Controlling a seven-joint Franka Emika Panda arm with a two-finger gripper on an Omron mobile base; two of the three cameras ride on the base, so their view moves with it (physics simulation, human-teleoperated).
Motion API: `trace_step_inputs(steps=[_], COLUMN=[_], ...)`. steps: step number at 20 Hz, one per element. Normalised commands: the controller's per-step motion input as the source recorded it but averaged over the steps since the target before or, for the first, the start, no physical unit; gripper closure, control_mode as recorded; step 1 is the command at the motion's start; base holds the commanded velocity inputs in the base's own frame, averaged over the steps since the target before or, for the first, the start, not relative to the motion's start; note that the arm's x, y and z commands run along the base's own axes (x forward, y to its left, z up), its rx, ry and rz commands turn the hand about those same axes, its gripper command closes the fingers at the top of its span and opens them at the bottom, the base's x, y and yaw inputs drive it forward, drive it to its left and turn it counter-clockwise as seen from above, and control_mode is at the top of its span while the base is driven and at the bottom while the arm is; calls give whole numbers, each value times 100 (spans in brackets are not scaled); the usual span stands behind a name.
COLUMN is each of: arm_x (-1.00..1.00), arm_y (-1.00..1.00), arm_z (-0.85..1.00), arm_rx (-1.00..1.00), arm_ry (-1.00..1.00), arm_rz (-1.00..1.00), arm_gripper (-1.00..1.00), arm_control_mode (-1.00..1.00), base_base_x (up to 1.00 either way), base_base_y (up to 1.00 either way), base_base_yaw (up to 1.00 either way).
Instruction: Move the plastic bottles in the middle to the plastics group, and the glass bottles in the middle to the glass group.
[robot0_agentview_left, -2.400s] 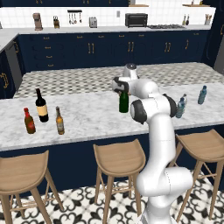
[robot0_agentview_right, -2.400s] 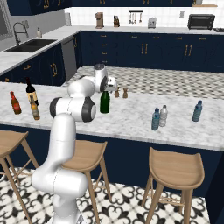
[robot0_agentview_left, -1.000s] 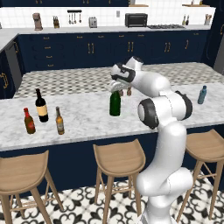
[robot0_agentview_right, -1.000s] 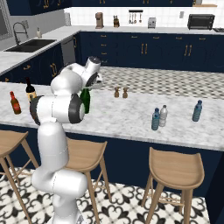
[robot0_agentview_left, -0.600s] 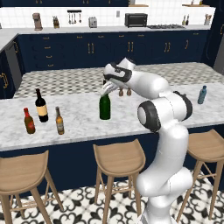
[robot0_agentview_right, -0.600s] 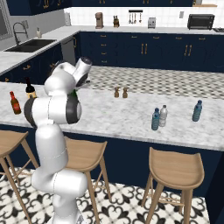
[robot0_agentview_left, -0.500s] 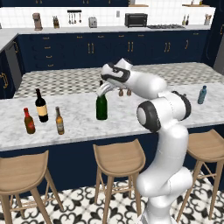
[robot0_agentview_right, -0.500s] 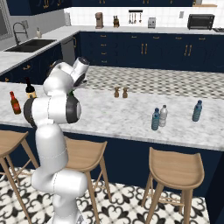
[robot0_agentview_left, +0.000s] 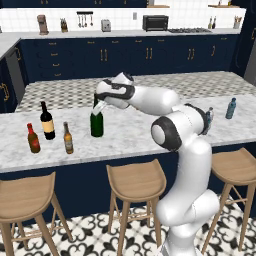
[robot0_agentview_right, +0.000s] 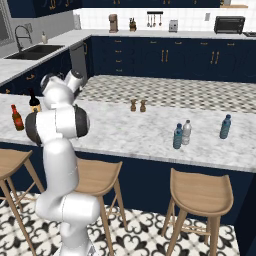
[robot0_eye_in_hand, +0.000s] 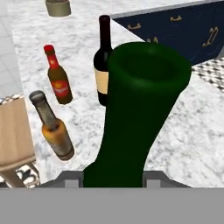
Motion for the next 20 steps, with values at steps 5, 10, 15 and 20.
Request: trace_step_inputs(steps=[5, 10, 15, 20], arm_x=[10, 23, 44, 48], arm_y=[61, 41, 27, 33], arm_z=[-15, -26, -23, -12], arm_rx=[9, 7, 0, 0], arm_ry=[-4, 0, 0, -2], arm_rz=[10, 8, 3, 0], arm_gripper=[100, 100, 100, 100], arm_control_mode=[-100, -100, -100, -100], base_base_x=[0, 0, 0, 0], base_base_y=[0, 0, 0, 0], base_base_yaw=[0, 0, 0, 0])
